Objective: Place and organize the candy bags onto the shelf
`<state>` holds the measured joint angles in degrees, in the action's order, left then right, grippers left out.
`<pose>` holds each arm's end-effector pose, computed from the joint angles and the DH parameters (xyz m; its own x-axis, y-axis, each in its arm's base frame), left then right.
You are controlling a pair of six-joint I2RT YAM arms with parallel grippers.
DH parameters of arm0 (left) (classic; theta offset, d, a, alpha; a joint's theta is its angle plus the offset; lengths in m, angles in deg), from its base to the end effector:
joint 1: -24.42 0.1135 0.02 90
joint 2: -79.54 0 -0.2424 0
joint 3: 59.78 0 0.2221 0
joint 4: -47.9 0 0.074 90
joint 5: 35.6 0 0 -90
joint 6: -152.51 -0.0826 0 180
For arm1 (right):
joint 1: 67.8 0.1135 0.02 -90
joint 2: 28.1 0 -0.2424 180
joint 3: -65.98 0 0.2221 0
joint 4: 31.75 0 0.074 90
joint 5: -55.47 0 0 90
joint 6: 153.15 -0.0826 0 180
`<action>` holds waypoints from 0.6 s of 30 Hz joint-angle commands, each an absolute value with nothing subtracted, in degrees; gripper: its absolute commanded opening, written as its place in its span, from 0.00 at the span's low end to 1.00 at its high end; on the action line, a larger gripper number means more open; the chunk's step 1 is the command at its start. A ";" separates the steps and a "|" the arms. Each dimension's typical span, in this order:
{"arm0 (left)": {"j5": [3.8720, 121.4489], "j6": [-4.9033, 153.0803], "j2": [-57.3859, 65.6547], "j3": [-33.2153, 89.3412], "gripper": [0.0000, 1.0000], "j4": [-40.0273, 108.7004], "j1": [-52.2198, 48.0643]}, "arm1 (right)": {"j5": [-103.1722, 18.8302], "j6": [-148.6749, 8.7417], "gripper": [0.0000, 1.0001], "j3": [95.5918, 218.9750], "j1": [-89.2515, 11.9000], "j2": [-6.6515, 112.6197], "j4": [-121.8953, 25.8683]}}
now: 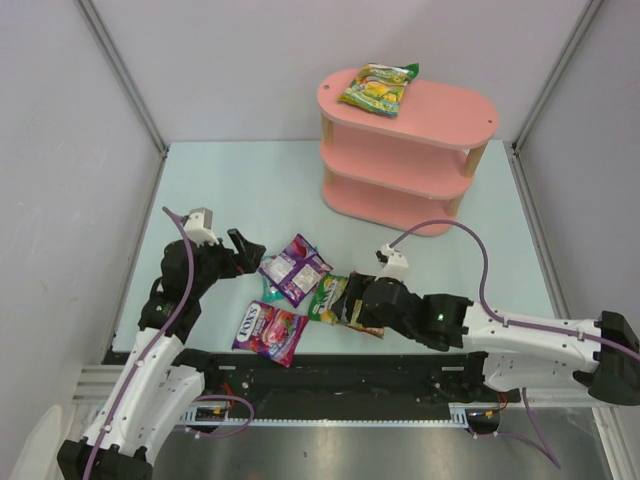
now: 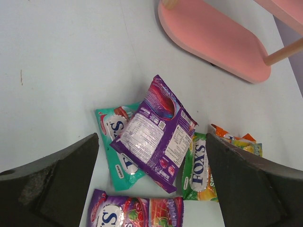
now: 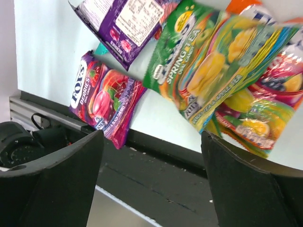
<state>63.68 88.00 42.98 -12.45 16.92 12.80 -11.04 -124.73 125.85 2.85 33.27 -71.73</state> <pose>0.1829 -0.0512 0.2457 -0.4548 -0.3401 -0.8231 0.1676 0.8750 -0.4541 0.1099 0.2137 0.2213 -0.7785 0.2176 -0.5888 -0.1717 0.8283 0.5332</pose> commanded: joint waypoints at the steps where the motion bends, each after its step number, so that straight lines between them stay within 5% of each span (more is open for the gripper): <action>1: 64.51 88.88 43.42 -12.29 1.00 18.26 12.56 | -1.59 -117.35 0.86 126.21 3.22 28.51 -74.66; 6: 64.16 88.79 44.20 -12.38 1.00 17.56 12.56 | -4.01 -97.03 0.89 126.21 -6.85 24.38 -70.72; 13: 64.07 88.61 44.56 -12.38 1.00 16.42 12.56 | -58.00 -76.78 0.91 128.05 -35.15 34.20 -62.01; 18: 64.07 88.52 45.18 -12.47 1.00 15.97 12.56 | -67.93 -69.85 0.88 132.53 -37.31 43.78 -65.51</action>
<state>63.63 87.98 44.12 -12.45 16.20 12.80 -50.87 -79.77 127.45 -37.63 39.19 -64.39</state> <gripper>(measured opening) 0.996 0.888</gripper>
